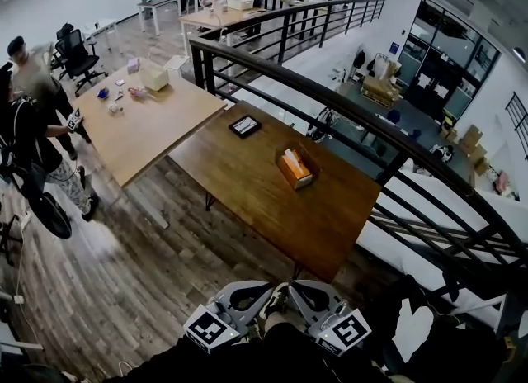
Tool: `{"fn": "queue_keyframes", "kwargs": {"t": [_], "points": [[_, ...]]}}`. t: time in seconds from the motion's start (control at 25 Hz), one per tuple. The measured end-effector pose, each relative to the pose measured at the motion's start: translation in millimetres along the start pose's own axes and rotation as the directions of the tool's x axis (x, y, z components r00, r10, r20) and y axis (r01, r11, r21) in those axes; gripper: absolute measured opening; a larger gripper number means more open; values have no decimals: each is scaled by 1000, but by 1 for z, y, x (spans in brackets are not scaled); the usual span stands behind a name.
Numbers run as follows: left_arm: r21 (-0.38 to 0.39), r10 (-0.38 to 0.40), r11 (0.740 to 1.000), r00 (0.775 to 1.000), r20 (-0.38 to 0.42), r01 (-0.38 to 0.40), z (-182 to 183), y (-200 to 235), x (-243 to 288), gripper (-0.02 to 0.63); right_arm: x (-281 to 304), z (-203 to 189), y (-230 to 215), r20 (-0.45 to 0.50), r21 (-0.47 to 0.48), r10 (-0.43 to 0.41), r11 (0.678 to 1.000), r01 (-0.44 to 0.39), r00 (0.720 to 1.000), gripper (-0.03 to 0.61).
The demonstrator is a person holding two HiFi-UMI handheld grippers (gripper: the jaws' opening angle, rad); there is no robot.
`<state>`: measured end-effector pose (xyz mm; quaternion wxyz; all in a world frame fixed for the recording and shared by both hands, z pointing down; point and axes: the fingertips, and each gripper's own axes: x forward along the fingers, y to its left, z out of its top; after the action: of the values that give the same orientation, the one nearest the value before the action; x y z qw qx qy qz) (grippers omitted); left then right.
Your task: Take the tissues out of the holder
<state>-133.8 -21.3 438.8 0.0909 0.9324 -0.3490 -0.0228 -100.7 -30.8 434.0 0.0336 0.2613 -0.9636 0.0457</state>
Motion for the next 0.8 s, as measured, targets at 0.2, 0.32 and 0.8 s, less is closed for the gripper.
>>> {"fn": "queue_keyframes", "kwargs": {"t": [0.2, 0.32, 0.8], "points": [[35, 16, 999, 1000, -17, -16, 1, 14, 11, 9, 11, 2, -17, 13, 2, 19, 1000, -19, 1000, 5], [42, 27, 999, 999, -21, -26, 6, 32, 22, 9, 25, 8, -33, 22, -5, 28, 1000, -28, 999, 5], [38, 37, 999, 999, -35, -36, 14, 95, 86, 8, 67, 13, -118, 26, 5, 26, 1000, -26, 999, 5]]}}
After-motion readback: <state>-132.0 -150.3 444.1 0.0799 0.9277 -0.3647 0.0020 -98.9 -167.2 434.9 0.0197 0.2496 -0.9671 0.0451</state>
